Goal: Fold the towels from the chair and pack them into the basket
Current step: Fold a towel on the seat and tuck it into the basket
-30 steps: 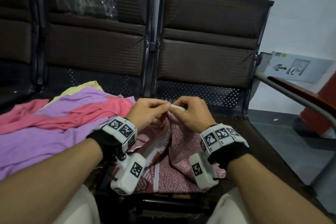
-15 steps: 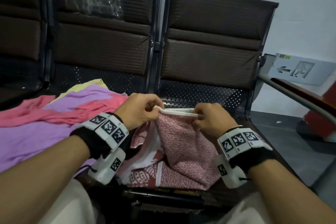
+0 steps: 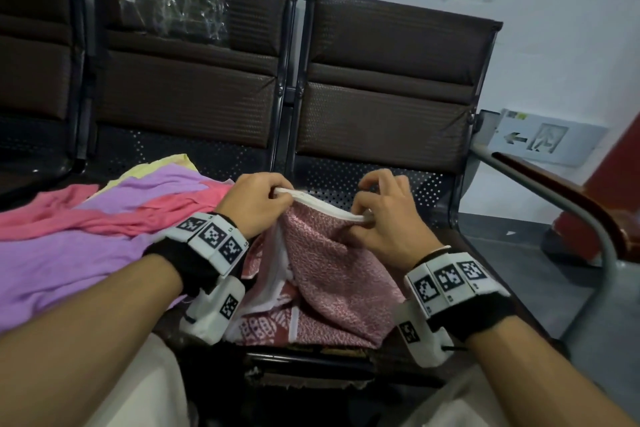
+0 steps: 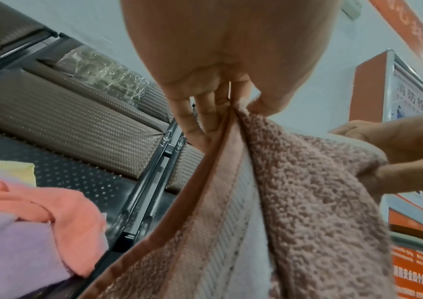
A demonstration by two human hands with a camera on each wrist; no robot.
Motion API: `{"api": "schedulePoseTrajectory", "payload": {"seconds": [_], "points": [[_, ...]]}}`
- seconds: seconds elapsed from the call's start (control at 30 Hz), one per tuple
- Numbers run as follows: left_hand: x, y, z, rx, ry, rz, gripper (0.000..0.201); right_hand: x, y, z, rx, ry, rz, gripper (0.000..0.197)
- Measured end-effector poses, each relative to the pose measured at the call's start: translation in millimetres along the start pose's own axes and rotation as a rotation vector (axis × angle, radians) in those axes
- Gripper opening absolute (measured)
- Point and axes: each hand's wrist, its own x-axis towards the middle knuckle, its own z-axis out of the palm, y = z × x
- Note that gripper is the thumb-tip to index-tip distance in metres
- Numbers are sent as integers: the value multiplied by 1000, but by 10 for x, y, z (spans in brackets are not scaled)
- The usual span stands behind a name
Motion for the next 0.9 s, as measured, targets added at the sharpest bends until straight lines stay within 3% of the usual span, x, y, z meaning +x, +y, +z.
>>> {"api": "schedulePoseTrajectory", "payload": {"seconds": [0.1, 0.3, 0.43, 0.5, 0.67, 0.8, 0.9], "points": [[-27, 93, -19, -42, 85, 2, 16, -4, 15, -134, 206, -88, 164, 19], [178, 448, -334, -59, 178, 16, 16, 302, -23, -618, 345, 243, 256, 12], [426, 761, -793, -154, 377, 84, 15, 615, -173, -1065, 537, 497, 201, 15], [510, 827, -966, -176, 430, 111, 14, 727, -222, -1211, 563, 538, 166, 12], [652, 695, -975, -101, 274, 94, 14, 908, -120, -1218, 417, 393, 211, 3], [884, 570, -786, -50, 142, 44, 15, 1015, 49, -1058, 353, 314, 277, 8], [1087, 598, -667, -61, 133, 15, 22, 1104, 125, -1003, 357, 364, 304, 10]]}}
